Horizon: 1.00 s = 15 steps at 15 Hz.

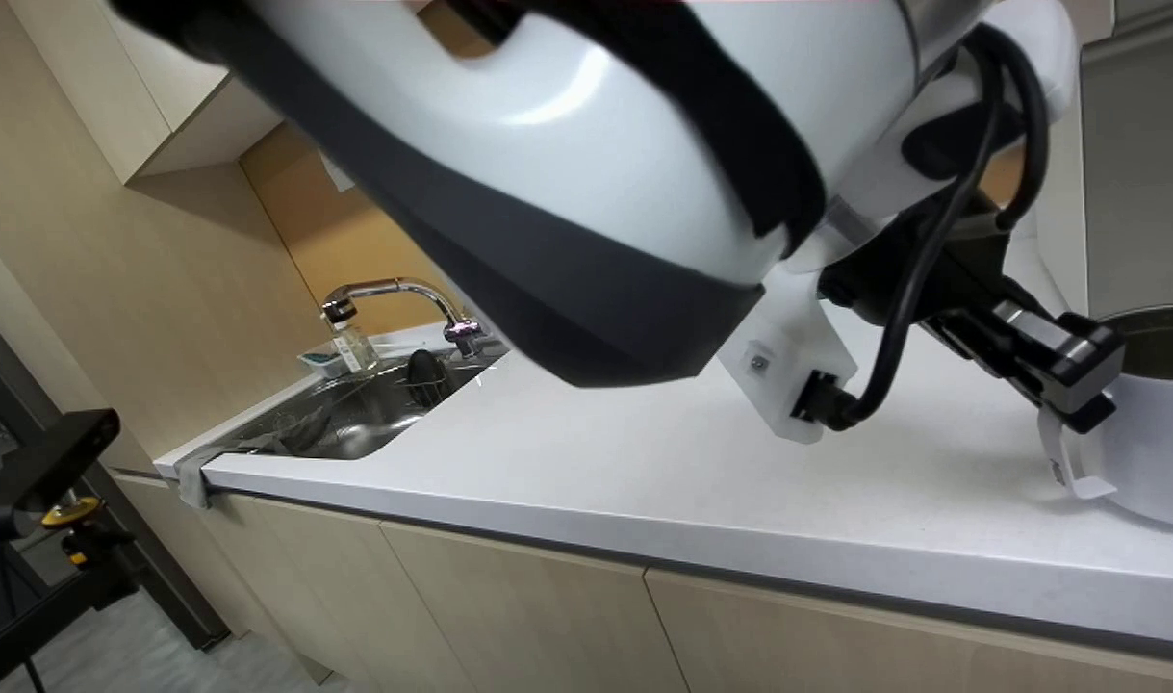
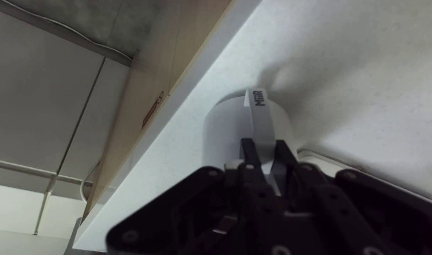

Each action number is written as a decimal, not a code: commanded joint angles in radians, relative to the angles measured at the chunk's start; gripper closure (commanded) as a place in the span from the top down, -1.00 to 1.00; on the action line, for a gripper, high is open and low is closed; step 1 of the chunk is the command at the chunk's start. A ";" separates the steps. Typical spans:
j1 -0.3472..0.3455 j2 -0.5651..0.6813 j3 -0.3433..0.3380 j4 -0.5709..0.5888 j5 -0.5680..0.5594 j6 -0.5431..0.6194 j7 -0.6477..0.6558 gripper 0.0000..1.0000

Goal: Put the white mug on the tray of the coffee maker, remove it and then put it on the counter

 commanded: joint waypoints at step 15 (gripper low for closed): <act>0.005 0.092 0.024 0.249 0.305 -0.047 -0.511 -0.92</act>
